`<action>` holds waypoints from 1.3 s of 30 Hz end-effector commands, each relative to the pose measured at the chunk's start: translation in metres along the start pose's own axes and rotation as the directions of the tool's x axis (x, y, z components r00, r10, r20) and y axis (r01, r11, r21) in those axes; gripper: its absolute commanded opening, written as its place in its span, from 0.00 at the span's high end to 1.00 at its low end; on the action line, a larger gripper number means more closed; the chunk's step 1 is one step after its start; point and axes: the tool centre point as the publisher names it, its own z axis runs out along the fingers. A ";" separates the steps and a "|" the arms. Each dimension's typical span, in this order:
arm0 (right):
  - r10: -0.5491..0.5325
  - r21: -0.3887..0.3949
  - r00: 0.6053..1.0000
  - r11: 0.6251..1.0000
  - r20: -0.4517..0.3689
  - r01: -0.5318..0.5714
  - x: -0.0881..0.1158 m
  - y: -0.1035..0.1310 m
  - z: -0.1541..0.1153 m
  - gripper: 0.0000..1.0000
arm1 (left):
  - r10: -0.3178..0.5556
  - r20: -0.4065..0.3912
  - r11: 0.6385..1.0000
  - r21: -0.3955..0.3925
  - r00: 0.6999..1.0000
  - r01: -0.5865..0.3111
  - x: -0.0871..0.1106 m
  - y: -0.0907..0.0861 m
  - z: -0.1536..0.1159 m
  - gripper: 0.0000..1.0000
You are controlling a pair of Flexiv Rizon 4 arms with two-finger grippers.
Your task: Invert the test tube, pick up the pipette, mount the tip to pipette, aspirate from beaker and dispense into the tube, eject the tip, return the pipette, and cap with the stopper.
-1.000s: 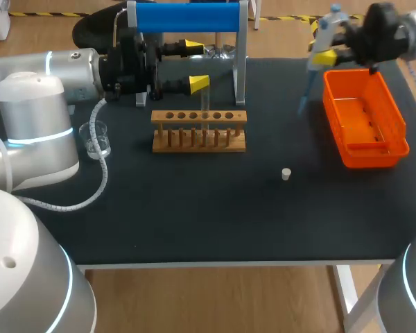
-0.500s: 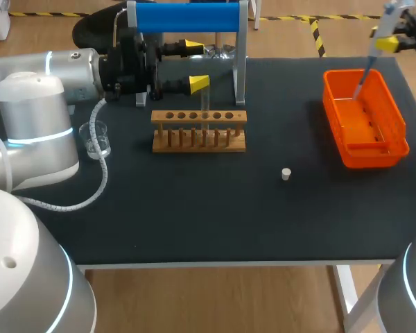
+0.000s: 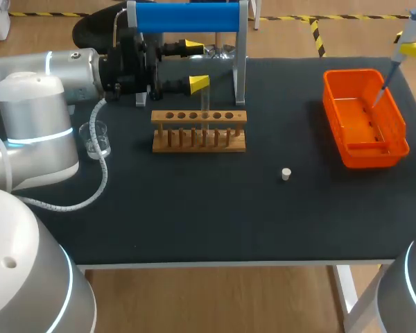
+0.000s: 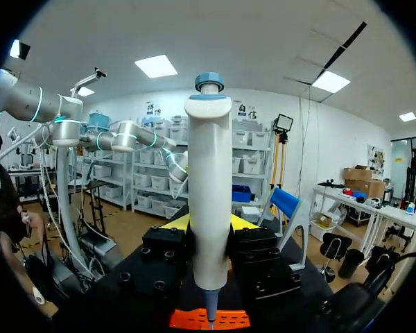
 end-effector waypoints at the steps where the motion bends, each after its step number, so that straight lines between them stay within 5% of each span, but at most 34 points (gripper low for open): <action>1: 0.000 -0.003 1.000 1.000 -0.017 0.000 -0.004 -0.006 -0.007 1.00 | 0.002 0.001 1.000 0.001 1.000 -0.002 0.000 0.000 0.001 0.00; 39: 0.007 0.023 1.000 1.000 0.011 -0.007 -0.003 -0.012 -0.010 1.00 | 0.002 0.001 1.000 0.001 1.000 -0.002 0.000 0.000 0.001 0.00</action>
